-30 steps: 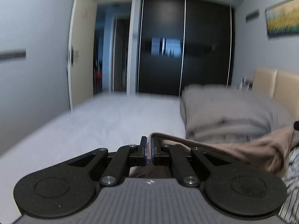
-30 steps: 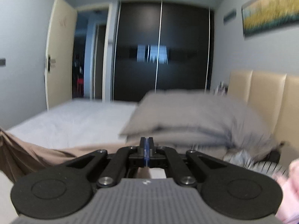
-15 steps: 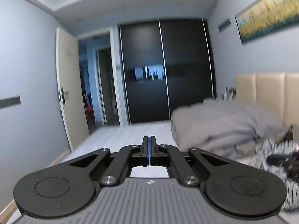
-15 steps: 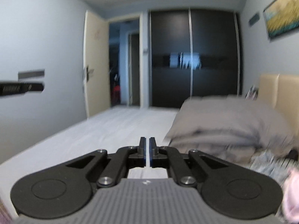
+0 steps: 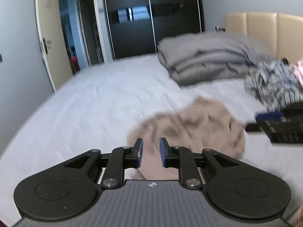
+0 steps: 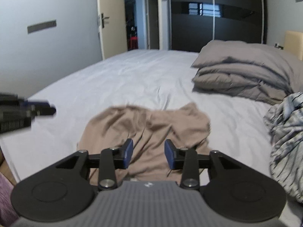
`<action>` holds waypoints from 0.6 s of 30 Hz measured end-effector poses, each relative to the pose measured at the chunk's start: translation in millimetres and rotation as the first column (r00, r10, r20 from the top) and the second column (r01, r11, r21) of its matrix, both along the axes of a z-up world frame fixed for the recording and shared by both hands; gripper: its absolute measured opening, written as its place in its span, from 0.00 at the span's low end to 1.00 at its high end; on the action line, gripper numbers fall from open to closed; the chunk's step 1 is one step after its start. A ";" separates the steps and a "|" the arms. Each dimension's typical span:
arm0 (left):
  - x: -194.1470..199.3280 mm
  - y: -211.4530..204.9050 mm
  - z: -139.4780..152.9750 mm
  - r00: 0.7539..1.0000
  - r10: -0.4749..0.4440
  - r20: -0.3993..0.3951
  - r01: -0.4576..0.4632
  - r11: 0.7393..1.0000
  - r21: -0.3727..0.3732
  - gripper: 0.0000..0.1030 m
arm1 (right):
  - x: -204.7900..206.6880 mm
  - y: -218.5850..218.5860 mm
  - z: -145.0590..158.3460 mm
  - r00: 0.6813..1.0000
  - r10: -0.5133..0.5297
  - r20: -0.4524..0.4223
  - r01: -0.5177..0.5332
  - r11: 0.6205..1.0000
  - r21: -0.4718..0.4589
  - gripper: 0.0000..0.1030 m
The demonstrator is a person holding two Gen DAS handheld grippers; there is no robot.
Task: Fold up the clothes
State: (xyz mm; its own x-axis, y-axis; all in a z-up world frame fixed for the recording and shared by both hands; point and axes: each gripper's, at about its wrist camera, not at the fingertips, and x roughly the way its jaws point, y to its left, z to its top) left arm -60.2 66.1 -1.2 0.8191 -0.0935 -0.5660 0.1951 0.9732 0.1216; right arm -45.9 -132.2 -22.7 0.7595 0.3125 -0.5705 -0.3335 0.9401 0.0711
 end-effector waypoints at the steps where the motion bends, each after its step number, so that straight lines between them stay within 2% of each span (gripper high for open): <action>1: -5.6 -0.7 -9.4 1.000 -0.018 -0.017 0.018 1.000 0.002 0.27 | 1.4 1.9 -9.3 1.000 0.007 -0.004 -0.007 1.000 -0.006 0.39; 2: -10.8 -1.7 -18.4 0.999 -0.033 -0.036 0.033 0.999 -0.002 0.29 | 3.9 3.8 -16.8 1.000 0.015 -0.007 -0.015 1.000 -0.018 0.39; 4: -20.0 -4.8 -34.9 0.995 -0.058 -0.082 0.055 0.998 -0.032 0.51 | 9.7 7.7 -29.9 0.999 0.032 -0.011 -0.033 0.998 -0.049 0.39; 5: -23.7 -6.1 -42.2 0.992 -0.071 -0.104 0.066 0.997 -0.047 0.53 | 11.6 10.3 -36.5 0.999 0.045 -0.012 -0.046 0.997 -0.068 0.39; 8: -29.1 -9.2 -59.8 0.980 -0.109 -0.165 0.097 0.992 -0.079 0.53 | 15.3 20.8 -57.4 0.996 0.089 -0.014 -0.090 0.987 -0.134 0.39; 14: -21.4 -30.0 -101.0 0.960 -0.132 -0.245 0.149 0.988 0.051 0.53 | 13.7 38.4 -91.2 0.988 0.150 -0.024 -0.151 0.951 -0.271 0.39; 16: -17.2 -31.9 -112.5 0.966 -0.100 -0.237 0.125 0.988 0.090 0.58 | 14.6 41.7 -99.2 0.987 0.161 -0.011 -0.157 0.936 -0.317 0.39; 18: -12.1 -31.9 -115.8 0.973 -0.097 -0.211 0.117 0.990 0.084 0.59 | 18.2 44.5 -102.9 0.985 0.175 0.001 -0.164 0.925 -0.343 0.41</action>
State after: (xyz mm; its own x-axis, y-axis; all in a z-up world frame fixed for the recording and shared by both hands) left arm -72.2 34.1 -117.0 0.6724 -0.1119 -0.7317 0.3277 0.9314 0.1587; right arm -27.7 -87.8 -125.7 0.7311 0.2292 -0.6426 -0.4866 0.8353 -0.2557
